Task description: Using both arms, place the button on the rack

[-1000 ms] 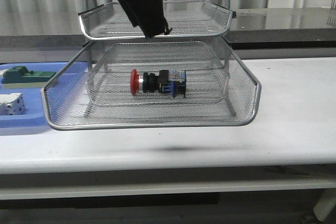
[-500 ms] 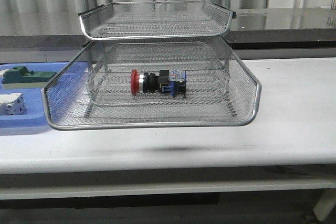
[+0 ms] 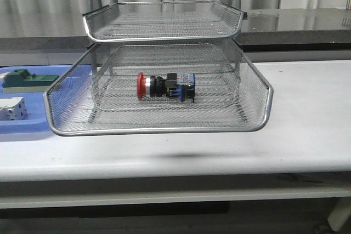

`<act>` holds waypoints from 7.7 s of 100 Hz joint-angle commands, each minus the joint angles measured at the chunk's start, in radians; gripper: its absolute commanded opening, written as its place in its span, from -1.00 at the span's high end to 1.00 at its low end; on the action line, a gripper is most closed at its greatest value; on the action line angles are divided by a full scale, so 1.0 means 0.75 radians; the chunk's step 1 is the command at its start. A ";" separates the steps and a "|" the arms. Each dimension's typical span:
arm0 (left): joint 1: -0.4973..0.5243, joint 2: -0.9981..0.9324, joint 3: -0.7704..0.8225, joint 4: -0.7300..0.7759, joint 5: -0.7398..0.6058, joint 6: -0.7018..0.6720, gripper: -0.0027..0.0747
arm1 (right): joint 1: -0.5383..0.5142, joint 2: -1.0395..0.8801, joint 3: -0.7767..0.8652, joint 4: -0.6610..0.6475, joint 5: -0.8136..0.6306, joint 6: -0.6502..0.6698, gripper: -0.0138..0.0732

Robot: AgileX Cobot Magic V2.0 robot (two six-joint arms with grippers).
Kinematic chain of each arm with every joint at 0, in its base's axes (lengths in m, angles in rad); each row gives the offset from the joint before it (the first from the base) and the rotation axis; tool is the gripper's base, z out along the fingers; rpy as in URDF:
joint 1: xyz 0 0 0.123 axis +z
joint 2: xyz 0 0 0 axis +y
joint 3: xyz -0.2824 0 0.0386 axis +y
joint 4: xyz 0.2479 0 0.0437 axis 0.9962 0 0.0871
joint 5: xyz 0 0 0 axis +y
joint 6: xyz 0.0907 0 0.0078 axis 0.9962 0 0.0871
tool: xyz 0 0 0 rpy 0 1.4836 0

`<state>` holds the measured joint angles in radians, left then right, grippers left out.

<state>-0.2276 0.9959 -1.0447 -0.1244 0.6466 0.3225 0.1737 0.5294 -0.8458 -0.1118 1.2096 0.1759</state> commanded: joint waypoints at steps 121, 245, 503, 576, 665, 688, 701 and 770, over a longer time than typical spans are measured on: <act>0.005 -0.889 1.048 -0.216 -0.936 -0.005 0.59 | 0.000 0.007 -0.039 -0.020 -0.073 -0.008 0.84; 0.005 -0.889 1.048 -0.216 -0.936 -0.005 0.98 | 0.000 0.023 -0.039 0.095 -0.289 -0.008 0.84; 0.005 -0.889 1.048 -0.216 -0.936 -0.005 0.98 | 0.641 1.604 -0.247 0.582 -1.444 -0.351 0.81; 0.005 -0.889 1.048 -0.216 -0.936 -0.005 0.98 | 0.475 1.737 -0.511 0.413 -1.569 -0.351 0.81; 0.005 -0.889 1.048 -0.216 -0.936 -0.005 0.98 | 0.427 1.306 -0.375 0.353 -1.179 -0.351 0.81; 0.005 -0.889 1.048 -0.216 -0.936 -0.005 0.98 | 0.242 1.058 -0.163 0.327 -1.188 -0.351 0.81; 0.005 -0.889 1.048 -0.216 -0.936 -0.005 0.98 | 0.130 0.880 -0.033 0.279 -1.231 -0.351 0.81; 0.005 -0.889 1.048 -0.216 -0.936 -0.005 0.98 | -0.056 -0.042 0.442 0.267 -1.409 -0.349 0.81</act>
<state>-0.2276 0.3218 -0.2303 -0.2779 0.0239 0.3207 0.1389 0.5601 -0.5157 0.1040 0.2327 -0.0837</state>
